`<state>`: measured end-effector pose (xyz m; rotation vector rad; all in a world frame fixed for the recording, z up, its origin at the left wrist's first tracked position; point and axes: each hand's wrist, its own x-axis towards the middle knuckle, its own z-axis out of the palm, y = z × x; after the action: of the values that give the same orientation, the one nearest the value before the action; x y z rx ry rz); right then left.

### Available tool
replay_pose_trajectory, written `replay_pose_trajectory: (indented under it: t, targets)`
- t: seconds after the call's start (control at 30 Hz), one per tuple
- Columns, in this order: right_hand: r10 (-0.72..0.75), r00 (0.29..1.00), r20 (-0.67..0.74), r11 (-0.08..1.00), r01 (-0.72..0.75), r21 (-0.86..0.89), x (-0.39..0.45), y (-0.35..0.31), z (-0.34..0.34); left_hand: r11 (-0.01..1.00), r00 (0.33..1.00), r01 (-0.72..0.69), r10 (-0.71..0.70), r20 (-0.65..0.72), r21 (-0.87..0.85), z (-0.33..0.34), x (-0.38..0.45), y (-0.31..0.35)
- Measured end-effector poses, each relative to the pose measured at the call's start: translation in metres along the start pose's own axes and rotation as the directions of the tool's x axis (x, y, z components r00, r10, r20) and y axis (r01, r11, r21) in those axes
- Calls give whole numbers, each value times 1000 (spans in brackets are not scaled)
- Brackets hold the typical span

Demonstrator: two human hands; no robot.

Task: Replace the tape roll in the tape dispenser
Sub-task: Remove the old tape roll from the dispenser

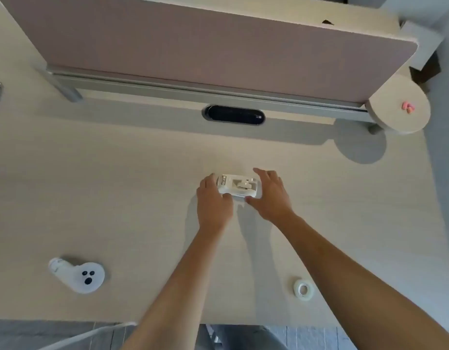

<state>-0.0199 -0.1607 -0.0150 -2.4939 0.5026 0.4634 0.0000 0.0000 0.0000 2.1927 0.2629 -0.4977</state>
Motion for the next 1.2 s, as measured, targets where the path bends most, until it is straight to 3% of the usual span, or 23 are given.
replay_pose_trajectory:
  t: [0.1, 0.27, 0.5, 1.2]
  targets:
    - [-116, 993, 34, 984, 119, -130, 13, -3, -2, 996, 997, -53, 48, 68, 76, 9, 15, -1]
    - [-148, 987, 65, 978, 155, -138, 23, 2, -5, 995, 994, -57, 49, 93, 86, 24, 29, -11]
    - [-147, 989, 5, 986, 147, -74, 12, 6, 6, 994, 998, -58, 55, 37, 87, 29, 14, -19]
    - [-163, 986, 25, 985, 164, -45, -125, 43, 61, 1000, 998, -5, 4, 57, 24, 35, -118, -94]
